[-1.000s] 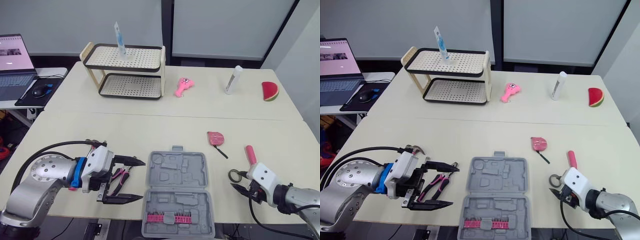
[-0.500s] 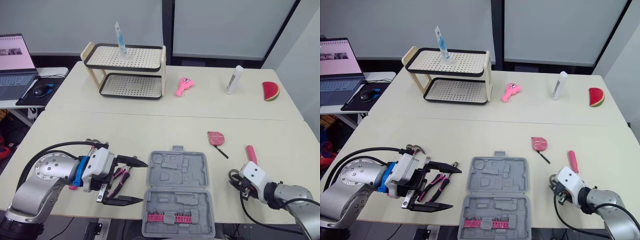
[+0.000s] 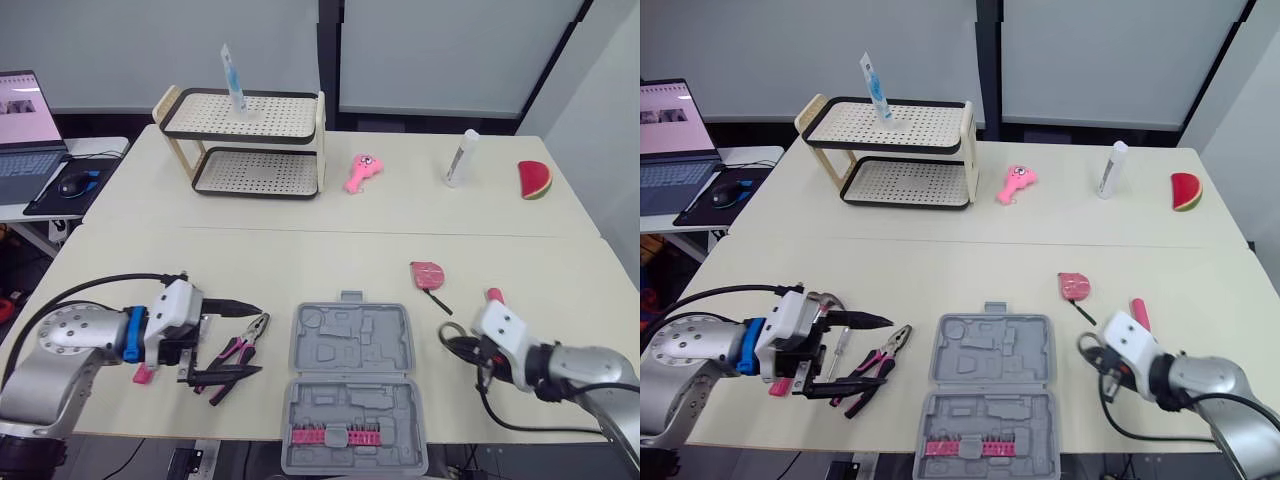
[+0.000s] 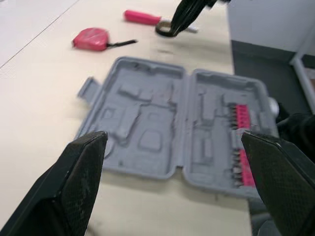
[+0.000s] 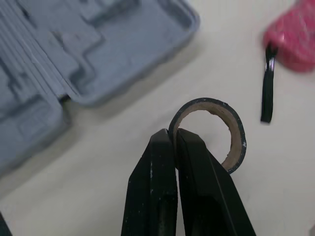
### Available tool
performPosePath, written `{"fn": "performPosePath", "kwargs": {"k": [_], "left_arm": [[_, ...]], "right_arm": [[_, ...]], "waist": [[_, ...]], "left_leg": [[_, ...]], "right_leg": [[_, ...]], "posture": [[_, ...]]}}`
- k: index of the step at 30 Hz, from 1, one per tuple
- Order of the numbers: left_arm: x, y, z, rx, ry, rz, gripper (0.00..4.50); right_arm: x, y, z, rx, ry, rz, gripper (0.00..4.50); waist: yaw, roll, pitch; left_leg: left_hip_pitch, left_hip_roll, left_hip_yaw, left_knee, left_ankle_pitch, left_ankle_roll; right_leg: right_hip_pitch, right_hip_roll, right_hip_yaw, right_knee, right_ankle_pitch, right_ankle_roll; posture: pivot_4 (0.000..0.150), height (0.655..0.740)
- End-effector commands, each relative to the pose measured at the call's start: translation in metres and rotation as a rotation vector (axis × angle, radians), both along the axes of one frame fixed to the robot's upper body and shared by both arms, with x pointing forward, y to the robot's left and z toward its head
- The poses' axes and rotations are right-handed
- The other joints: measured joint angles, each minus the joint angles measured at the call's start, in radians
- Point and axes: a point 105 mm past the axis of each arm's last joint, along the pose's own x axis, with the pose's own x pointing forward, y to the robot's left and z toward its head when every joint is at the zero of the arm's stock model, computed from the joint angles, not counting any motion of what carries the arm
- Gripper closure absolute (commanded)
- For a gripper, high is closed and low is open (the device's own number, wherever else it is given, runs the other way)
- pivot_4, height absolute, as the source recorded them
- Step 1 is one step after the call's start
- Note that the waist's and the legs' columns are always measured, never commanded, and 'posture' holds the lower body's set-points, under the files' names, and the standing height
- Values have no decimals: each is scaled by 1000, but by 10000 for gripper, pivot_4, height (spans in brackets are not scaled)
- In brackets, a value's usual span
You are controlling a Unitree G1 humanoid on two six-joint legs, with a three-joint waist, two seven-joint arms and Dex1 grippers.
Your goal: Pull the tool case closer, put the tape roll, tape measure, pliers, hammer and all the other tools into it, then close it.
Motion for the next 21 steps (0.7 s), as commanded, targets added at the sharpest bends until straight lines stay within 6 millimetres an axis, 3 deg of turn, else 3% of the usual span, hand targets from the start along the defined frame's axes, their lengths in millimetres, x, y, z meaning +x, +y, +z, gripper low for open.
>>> {"fn": "performPosePath", "kwargs": {"k": [1,4,10,16,21], "left_arm": [[4,12,7,21,-23,57,0],[3,15,7,39,-8,63,0],[3,17,9,57,2,67,0],[0,19,6,75,7,63,0],[-2,17,5,81,4,58,0]], "right_arm": [[1,51,12,82,11,125,44842],[16,97,12,133,30,195,44842],[30,147,4,137,53,276,44842],[51,167,-7,120,63,272,44842],[52,174,-12,116,83,297,44842]], "waist": [[-3,0,0],[-5,-2,2],[3,-1,2],[-8,0,2],[-8,0,2]], "left_leg": [[-2,0,-1,0,0,0],[-9,0,0,0,0,0],[-18,-1,-1,1,0,0],[-20,-1,-1,1,0,0],[-19,-1,-1,2,0,0]], "right_leg": [[-2,0,0,0,0,0],[-10,0,0,0,3,-2],[-17,-3,-3,0,3,-3],[-19,-2,-4,2,3,-3],[-18,-2,-4,5,3,-3]], "posture": [[1500,7350],[1500,7350],[1500,7350],[1500,7350],[1500,7350]]}}
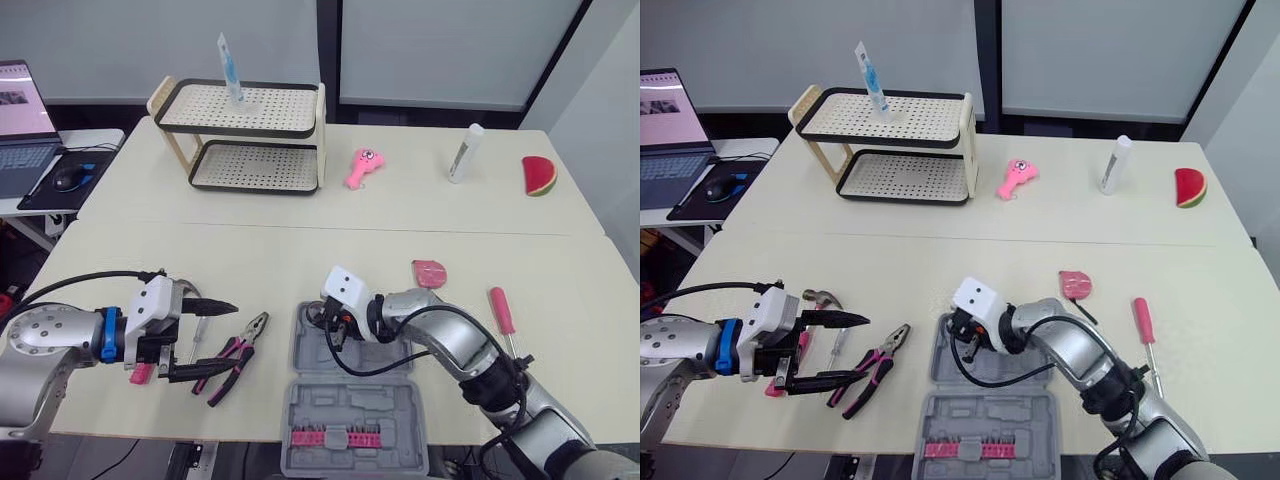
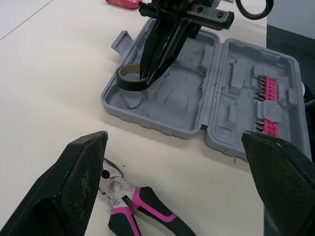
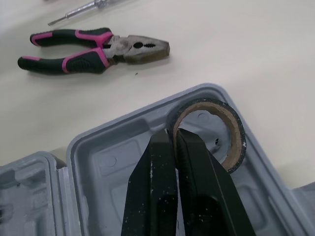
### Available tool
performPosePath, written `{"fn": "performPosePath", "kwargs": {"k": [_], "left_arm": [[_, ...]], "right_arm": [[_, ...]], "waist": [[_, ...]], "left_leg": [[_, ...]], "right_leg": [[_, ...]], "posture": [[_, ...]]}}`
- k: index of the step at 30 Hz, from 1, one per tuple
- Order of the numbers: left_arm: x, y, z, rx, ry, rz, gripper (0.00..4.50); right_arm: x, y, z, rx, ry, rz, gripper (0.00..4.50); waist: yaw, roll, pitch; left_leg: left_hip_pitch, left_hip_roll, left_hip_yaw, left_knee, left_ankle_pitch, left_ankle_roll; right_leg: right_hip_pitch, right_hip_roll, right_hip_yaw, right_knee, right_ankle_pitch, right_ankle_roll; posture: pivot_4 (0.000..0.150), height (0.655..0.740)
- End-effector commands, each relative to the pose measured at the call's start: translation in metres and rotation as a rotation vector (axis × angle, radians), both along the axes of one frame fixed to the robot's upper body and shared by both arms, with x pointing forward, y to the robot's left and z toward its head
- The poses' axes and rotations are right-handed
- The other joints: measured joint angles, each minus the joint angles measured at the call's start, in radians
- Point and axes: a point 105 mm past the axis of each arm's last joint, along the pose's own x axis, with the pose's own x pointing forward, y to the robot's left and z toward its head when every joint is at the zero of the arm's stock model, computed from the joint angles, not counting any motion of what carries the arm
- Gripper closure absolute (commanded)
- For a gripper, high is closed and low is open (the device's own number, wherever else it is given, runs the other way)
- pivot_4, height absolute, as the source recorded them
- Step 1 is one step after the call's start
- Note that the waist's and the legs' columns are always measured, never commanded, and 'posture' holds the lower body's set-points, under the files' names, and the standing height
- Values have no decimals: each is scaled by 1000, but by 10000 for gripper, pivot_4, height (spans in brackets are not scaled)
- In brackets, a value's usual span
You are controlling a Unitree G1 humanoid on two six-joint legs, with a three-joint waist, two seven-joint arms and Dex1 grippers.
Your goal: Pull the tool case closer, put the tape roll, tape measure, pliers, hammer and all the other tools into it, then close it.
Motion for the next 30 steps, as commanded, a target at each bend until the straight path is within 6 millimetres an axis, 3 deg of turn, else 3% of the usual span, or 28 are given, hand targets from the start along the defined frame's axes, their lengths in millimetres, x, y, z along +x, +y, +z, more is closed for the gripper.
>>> {"fn": "performPosePath", "kwargs": {"k": [1,25,29,30], "left_arm": [[-1,-2,8,21,-40,-24,0],[0,-16,12,20,-46,-34,0],[0,-16,12,20,-47,-31,0],[0,-16,12,20,-47,-31,0]], "right_arm": [[2,9,9,20,-45,40,44842],[9,20,-4,-40,-68,90,44842],[11,20,1,-21,-82,80,44842],[11,21,3,-12,-86,83,42309]], "waist": [[0,0,0],[-2,0,0],[-2,0,0],[-2,0,0]], "left_leg": [[0,0,0,0,0,0],[2,1,-1,0,0,0],[2,1,-1,0,0,0],[2,1,-1,0,0,0]], "right_leg": [[0,0,0,0,0,0],[-1,2,1,5,0,0],[-1,2,1,5,0,0],[-1,2,1,5,0,0]], "posture": [[1500,7350],[1500,7350],[1500,7350],[1500,7350]]}}
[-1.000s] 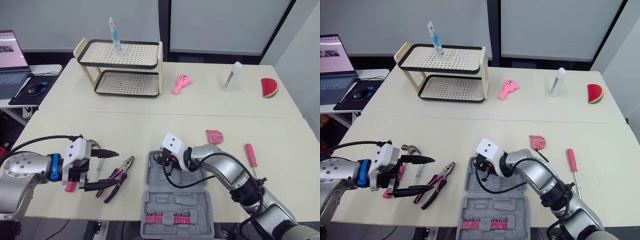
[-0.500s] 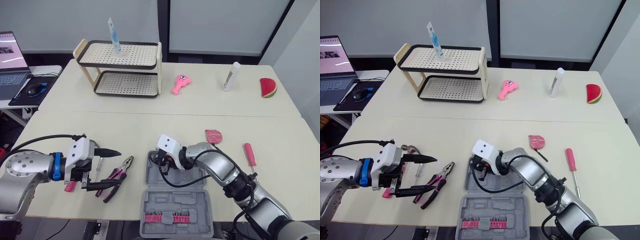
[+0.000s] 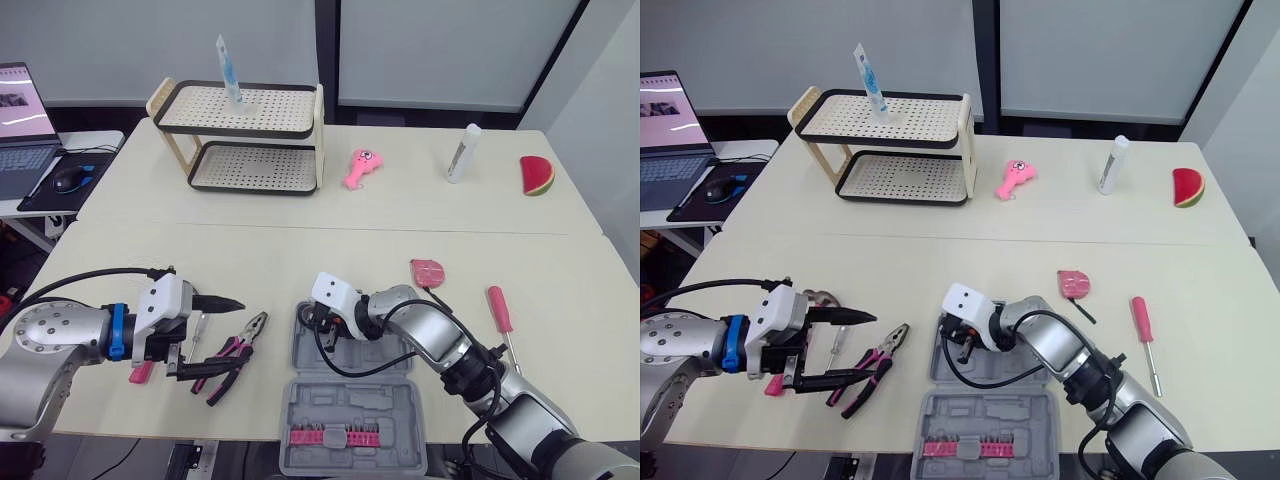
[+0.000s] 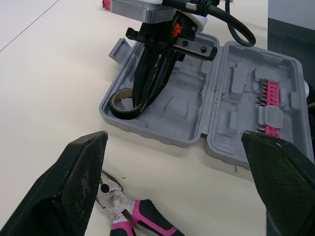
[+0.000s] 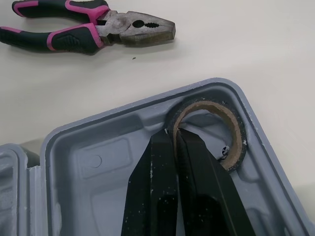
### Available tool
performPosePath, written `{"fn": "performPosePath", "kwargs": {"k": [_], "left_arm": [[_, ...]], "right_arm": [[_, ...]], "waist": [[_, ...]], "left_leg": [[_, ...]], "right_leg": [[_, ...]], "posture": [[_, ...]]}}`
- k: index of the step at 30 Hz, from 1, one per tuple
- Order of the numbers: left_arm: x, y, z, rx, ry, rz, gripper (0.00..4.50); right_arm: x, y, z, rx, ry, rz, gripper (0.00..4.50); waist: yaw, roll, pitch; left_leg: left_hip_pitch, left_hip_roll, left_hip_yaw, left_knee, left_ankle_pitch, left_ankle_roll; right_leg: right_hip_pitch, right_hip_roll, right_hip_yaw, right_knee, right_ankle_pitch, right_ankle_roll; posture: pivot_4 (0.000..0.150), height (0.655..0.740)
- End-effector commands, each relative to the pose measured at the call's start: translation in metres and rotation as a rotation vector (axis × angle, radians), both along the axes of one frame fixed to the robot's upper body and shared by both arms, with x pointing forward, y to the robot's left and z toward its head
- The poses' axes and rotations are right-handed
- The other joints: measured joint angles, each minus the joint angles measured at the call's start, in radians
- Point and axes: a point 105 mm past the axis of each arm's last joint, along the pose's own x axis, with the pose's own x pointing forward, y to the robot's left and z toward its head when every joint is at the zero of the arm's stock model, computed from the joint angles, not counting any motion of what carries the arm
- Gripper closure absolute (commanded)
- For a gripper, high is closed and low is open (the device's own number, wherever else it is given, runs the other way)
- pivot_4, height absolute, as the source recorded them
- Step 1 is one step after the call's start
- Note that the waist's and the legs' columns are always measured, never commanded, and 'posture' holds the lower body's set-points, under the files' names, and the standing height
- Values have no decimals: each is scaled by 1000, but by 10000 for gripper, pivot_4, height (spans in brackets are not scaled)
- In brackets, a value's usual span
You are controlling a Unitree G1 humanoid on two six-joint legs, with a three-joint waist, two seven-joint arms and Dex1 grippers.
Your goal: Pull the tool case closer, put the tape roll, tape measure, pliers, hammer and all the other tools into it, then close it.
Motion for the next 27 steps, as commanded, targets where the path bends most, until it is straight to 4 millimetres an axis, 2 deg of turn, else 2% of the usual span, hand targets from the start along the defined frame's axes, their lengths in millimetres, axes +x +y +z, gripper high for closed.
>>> {"fn": "performPosePath", "kwargs": {"k": [1,6,10,16,27], "left_arm": [[-1,-5,4,4,-19,-25,0],[-1,-5,5,2,-22,-18,0],[-1,-4,5,2,-22,-12,0],[0,-3,5,2,-23,-8,0],[-1,0,4,3,-21,-5,0]], "right_arm": [[-1,8,17,58,-40,27,39344],[-5,7,32,102,-58,46,28881],[-10,7,38,131,-100,93,28881],[-7,6,31,126,-126,100,40550],[2,9,25,146,-190,87,40550]], "waist": [[0,0,0],[0,0,0],[0,0,0],[0,0,0],[0,0,0]], "left_leg": [[0,0,0,0,0,0],[0,0,0,0,0,0],[0,0,0,0,0,0],[0,0,0,1,0,0],[1,0,0,1,0,0]], "right_leg": [[0,0,0,0,0,0],[0,0,0,1,0,0],[0,0,0,1,0,0],[0,0,0,2,0,0],[0,0,0,4,0,0]], "posture": [[1500,7350],[1500,7350],[1500,7350],[1500,7350],[1500,7350]]}}
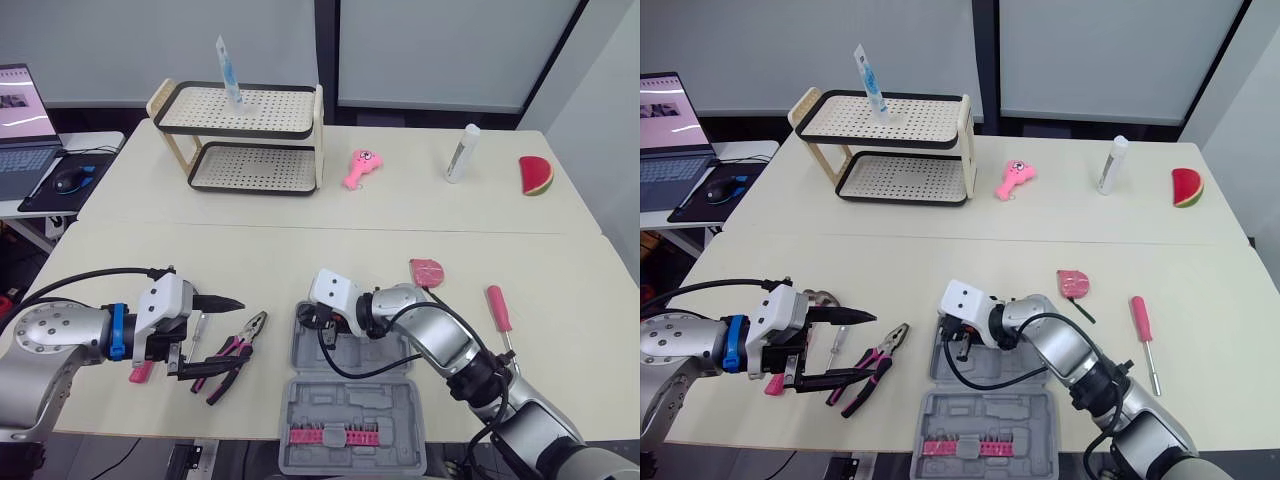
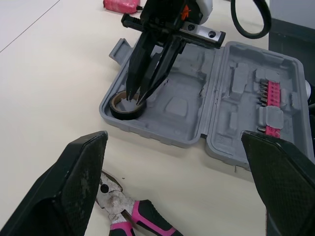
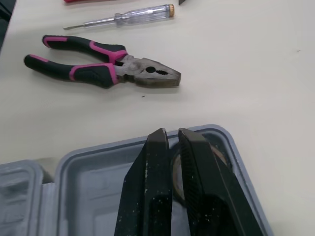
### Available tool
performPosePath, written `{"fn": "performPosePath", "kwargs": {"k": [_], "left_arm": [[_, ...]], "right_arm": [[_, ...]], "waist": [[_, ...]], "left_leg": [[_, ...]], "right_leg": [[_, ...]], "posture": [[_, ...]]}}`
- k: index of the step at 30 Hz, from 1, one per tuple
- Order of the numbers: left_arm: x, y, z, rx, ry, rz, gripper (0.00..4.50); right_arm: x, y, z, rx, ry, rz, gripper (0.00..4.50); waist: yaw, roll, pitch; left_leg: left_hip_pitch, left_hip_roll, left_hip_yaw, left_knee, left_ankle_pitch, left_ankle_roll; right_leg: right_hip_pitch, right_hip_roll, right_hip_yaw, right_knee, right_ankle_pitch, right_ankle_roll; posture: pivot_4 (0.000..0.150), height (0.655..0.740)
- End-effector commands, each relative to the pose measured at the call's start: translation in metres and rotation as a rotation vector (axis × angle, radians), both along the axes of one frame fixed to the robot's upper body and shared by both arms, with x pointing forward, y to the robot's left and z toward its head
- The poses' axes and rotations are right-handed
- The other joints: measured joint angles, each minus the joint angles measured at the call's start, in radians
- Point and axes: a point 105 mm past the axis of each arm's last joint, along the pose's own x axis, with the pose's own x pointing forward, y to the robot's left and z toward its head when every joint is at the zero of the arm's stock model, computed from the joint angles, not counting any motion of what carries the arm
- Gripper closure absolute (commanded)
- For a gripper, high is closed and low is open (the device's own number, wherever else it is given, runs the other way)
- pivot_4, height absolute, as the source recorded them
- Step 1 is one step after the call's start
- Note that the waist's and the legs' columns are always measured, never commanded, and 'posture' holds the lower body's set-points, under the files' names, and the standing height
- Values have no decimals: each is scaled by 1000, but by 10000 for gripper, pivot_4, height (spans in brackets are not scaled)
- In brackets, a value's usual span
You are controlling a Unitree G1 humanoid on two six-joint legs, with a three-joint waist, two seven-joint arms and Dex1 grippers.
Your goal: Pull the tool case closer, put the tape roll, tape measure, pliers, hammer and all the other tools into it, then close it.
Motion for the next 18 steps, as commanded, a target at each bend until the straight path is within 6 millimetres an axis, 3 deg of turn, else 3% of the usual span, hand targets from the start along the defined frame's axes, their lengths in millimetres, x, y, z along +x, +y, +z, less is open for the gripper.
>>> {"fn": "performPosePath", "kwargs": {"k": [1,6,14,18], "left_arm": [[-1,0,5,3,-23,-7,0],[-1,1,4,4,-23,-7,0],[-1,-1,3,2,-23,-6,0],[-1,0,2,3,-23,-3,0]], "right_arm": [[4,5,8,41,-46,4,40550],[6,8,2,39,-42,2,40550],[17,-2,-27,-40,10,-55,40550],[16,-4,-28,-22,23,-41,40550]], "waist": [[0,0,0],[0,0,0],[-1,0,0],[-1,0,0]], "left_leg": [[0,0,0,0,0,0],[0,0,0,0,0,0],[0,0,0,0,0,0],[2,0,0,0,0,0]], "right_leg": [[0,0,0,0,0,0],[0,0,0,0,0,0],[0,0,1,0,0,0],[1,1,1,1,0,0]], "posture": [[1500,7350],[1500,7350],[1500,7350],[1500,7350]]}}
